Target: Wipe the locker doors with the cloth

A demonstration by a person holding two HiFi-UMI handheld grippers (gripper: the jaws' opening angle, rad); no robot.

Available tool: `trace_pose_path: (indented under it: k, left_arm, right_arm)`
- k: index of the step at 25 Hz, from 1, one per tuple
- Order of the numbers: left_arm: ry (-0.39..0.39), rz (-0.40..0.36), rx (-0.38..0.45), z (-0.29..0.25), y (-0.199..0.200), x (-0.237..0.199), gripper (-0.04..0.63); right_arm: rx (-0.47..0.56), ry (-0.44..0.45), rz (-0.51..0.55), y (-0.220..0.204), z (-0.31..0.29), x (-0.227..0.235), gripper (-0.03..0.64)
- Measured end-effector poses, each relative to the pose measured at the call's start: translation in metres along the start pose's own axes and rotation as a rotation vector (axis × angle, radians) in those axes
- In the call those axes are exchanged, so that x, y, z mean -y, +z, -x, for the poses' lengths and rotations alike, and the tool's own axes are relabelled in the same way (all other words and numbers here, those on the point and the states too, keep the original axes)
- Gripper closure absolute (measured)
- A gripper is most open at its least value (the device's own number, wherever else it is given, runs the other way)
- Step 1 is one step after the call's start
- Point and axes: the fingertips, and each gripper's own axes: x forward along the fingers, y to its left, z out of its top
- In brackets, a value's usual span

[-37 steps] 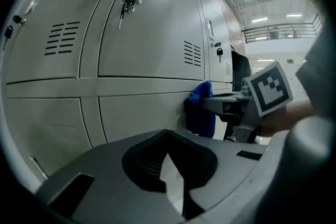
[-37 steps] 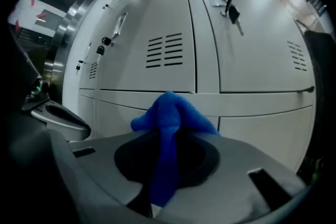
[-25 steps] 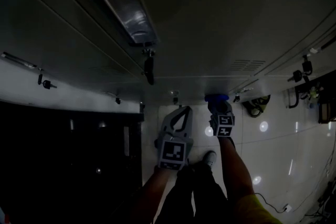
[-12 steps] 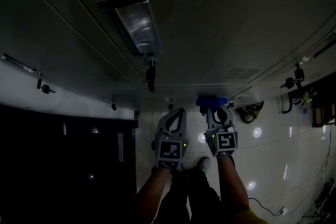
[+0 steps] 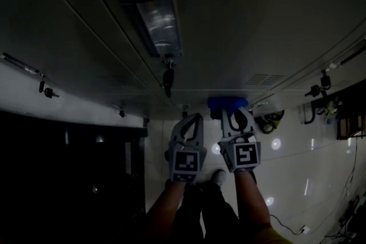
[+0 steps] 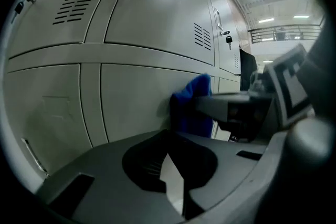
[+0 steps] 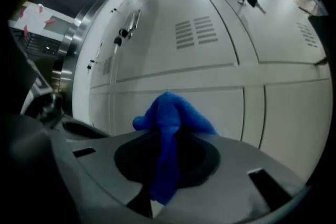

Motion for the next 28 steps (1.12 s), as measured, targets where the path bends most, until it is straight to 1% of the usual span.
trace_pose_path:
  k: [2, 3, 4, 6, 8, 9, 11, 12, 14, 16, 17, 18, 19, 20, 21, 23, 25, 26, 28]
  left_arm:
    - [0.006, -0.003, -0.013, 0.001, -0.004, -0.002, 0.591]
    - [0.01, -0.007, -0.018, 0.001, -0.006, -0.004, 0.591]
    - [0.012, -0.008, -0.021, 0.001, -0.008, -0.006, 0.591]
    - [0.009, 0.011, -0.027, 0.002, -0.011, -0.01, 0.591]
    - [0.008, 0.02, -0.033, 0.004, -0.014, -0.013, 0.591]
    - [0.018, -0.008, -0.051, 0.005, -0.017, -0.015, 0.591]
    - [0.055, -0.101, -0.11, 0.006, -0.025, -0.021, 0.591]
    - [0.065, -0.128, -0.124, 0.006, -0.028, -0.024, 0.591]
    - [0.065, -0.145, -0.119, 0.009, -0.029, -0.029, 0.591]
    - [0.085, -0.198, -0.123, 0.011, -0.028, -0.032, 0.591]
    - [0.088, -0.208, -0.12, 0.011, -0.028, -0.032, 0.591]
    - [0.081, -0.198, -0.113, 0.011, -0.028, -0.032, 0.591]
    - [0.071, -0.176, -0.106, 0.012, -0.029, -0.031, 0.591]
    - [0.065, -0.151, -0.104, 0.013, -0.031, -0.031, 0.591]
    - [0.065, -0.132, -0.105, 0.015, -0.034, -0.031, 0.591]
    - [0.073, -0.115, -0.114, 0.017, -0.038, -0.036, 0.591]
    - [0.082, -0.116, -0.114, 0.016, -0.041, -0.043, 0.591]
    - [0.084, -0.116, -0.113, 0.017, -0.042, -0.046, 0.591]
    - [0.088, -0.106, -0.109, 0.021, -0.043, -0.051, 0.591]
  right_arm:
    - [-0.084, -0.035, -0.039, -0.057, -0.013, 0.001, 0.546]
    - [-0.114, -0.038, -0.057, -0.087, -0.02, -0.001, 0.546]
    - [-0.15, -0.025, -0.059, -0.117, -0.027, -0.004, 0.546]
    - [-0.255, 0.003, -0.044, -0.181, -0.042, -0.009, 0.546]
    - [-0.323, 0.007, -0.06, -0.226, -0.052, -0.009, 0.546]
    - [-0.336, 0.012, -0.071, -0.24, -0.055, -0.009, 0.546]
    - [-0.364, 0.012, -0.092, -0.259, -0.06, -0.01, 0.546]
    - [-0.378, 0.005, -0.102, -0.266, -0.061, -0.01, 0.546]
    - [-0.392, -0.004, -0.109, -0.274, -0.062, -0.01, 0.546]
    - [-0.398, -0.011, -0.101, -0.273, -0.062, -0.01, 0.546]
    - [-0.399, -0.014, -0.099, -0.271, -0.061, -0.01, 0.546]
    - [-0.394, -0.016, -0.103, -0.263, -0.059, -0.011, 0.546]
    - [-0.378, -0.015, -0.116, -0.246, -0.054, -0.014, 0.546]
    - [-0.344, -0.009, -0.136, -0.217, -0.045, -0.02, 0.546]
    - [-0.286, 0.006, -0.159, -0.176, -0.033, -0.028, 0.546]
    - [-0.113, 0.057, -0.187, -0.073, -0.009, -0.046, 0.546]
    - [0.035, 0.085, -0.155, 0.016, 0.002, -0.058, 0.546]
    - [0.083, 0.083, -0.13, 0.049, 0.003, -0.059, 0.546]
    - [0.128, 0.083, -0.104, 0.09, -0.001, -0.059, 0.546]
